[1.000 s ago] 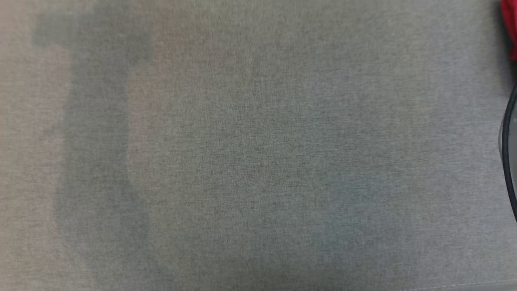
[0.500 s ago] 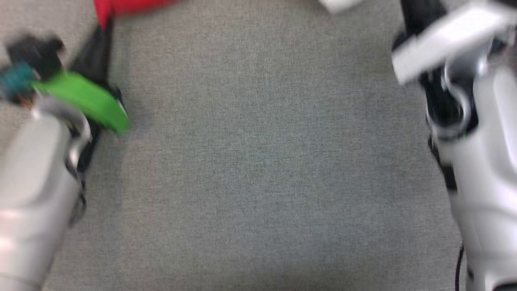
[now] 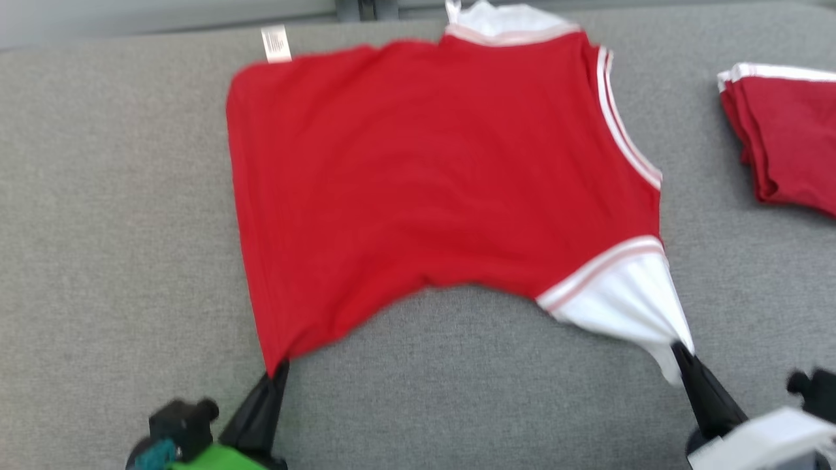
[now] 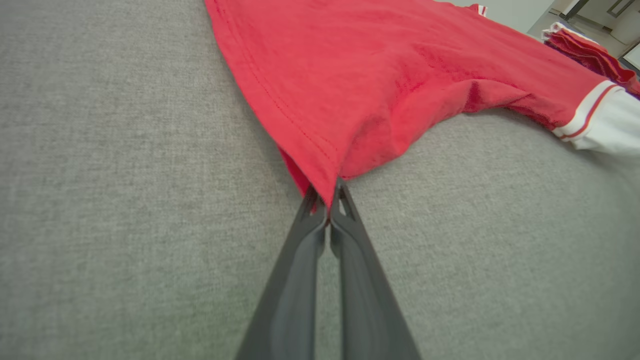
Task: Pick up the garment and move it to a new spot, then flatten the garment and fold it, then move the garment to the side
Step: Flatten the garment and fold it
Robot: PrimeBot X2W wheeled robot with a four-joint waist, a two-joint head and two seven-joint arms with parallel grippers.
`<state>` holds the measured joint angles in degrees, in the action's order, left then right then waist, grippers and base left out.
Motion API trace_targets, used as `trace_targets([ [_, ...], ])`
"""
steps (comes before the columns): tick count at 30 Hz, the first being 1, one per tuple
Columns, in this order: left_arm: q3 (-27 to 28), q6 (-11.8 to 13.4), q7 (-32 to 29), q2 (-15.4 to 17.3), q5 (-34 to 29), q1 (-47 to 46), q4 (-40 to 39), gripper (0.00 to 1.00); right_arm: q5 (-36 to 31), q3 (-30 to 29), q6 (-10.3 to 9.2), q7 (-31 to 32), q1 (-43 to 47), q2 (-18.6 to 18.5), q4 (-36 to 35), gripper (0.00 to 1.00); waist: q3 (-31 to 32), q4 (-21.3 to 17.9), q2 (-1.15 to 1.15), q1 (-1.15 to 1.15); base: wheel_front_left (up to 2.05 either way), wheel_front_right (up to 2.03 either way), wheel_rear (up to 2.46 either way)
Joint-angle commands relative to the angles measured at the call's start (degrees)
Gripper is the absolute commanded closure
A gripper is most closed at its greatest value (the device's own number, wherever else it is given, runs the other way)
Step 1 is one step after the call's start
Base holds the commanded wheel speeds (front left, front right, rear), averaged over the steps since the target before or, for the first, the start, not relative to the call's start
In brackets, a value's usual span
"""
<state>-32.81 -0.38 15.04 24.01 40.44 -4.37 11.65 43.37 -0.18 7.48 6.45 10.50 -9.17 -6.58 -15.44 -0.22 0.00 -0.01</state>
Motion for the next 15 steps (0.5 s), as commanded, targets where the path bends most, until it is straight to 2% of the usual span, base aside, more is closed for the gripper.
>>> trace_targets([
  [1,0.80,1.22,0.15,-0.06,0.48,3.14,-2.38,1.00,1.48,-1.31,0.02,0.38,3.26,0.47,-1.80,1.00,6.16,0.23,0.00,0.01,0.00,0.00,0.00],
  [5,2.25,5.04,0.15,1.03,1.31,11.63,-11.51,1.00,6.44,-5.12,0.02,3.59,11.71,1.52,-8.54,1.00,7.55,0.41,0.00,0.01,0.00,0.00,0.00],
  [7,2.37,6.17,-0.48,1.55,2.36,14.50,-14.99,1.00,7.47,-6.85,0.02,6.17,14.28,0.70,-10.37,1.00,7.71,0.29,0.00,0.01,0.00,0.00,0.00],
  [10,1.36,6.46,-2.83,3.00,2.46,16.27,-17.01,1.00,6.78,-7.62,0.02,10.53,15.17,0.07,-9.98,1.00,8.15,0.16,0.00,0.01,0.00,0.00,0.00],
  [15,0.10,6.42,-6.19,2.75,3.55,15.21,-17.81,1.00,3.34,-8.45,0.02,14.55,11.59,-0.20,-7.91,1.00,8.48,0.29,0.00,0.01,0.00,0.00,0.00],
])
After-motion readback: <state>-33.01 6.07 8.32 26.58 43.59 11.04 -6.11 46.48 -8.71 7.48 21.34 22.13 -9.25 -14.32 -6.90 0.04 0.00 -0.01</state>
